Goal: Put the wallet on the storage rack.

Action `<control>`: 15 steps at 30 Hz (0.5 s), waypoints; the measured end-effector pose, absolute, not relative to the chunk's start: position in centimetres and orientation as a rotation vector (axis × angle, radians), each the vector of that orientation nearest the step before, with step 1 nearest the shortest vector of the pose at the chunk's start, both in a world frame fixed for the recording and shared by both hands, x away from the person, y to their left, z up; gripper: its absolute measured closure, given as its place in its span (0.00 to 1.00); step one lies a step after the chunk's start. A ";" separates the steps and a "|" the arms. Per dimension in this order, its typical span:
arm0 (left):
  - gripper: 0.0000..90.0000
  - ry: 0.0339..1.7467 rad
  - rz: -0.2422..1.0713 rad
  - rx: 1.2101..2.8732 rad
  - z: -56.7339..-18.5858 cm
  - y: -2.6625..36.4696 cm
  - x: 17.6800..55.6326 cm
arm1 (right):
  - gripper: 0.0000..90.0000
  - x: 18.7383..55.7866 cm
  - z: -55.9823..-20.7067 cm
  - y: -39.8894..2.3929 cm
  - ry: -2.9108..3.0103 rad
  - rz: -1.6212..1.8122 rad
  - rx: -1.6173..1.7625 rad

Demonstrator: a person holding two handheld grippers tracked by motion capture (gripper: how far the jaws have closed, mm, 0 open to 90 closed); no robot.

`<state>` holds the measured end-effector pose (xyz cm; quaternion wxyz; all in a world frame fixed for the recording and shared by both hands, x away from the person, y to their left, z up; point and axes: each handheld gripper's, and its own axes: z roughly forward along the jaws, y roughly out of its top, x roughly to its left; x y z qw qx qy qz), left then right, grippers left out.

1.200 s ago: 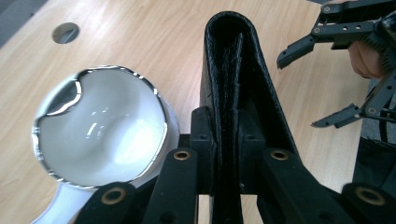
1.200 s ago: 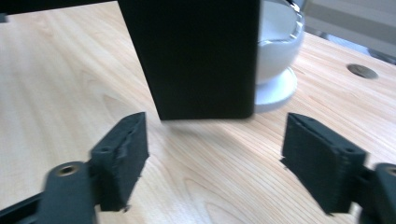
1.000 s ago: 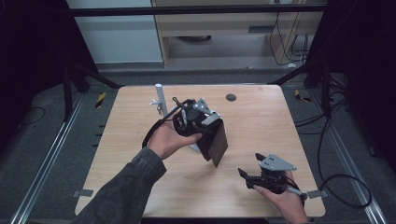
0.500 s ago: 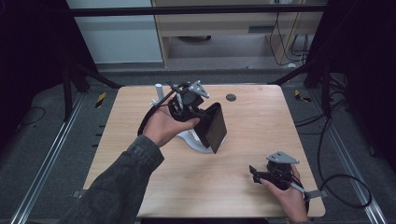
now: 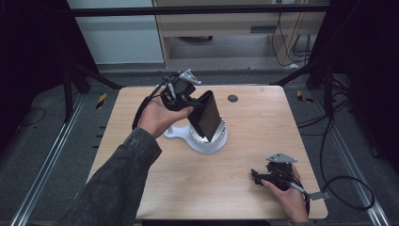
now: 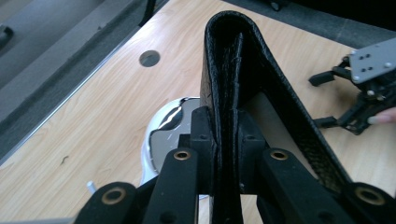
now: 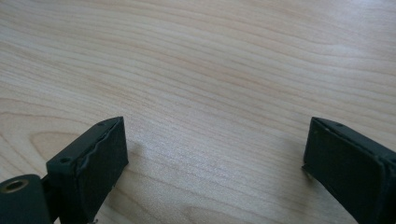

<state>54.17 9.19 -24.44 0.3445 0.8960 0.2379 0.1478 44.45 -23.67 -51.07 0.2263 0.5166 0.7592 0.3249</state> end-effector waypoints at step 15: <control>0.90 0.671 0.393 2.328 -26.3 9.1 55.7 | 0.06 44.5 -51.3 -23.5 2.093 0.907 1.416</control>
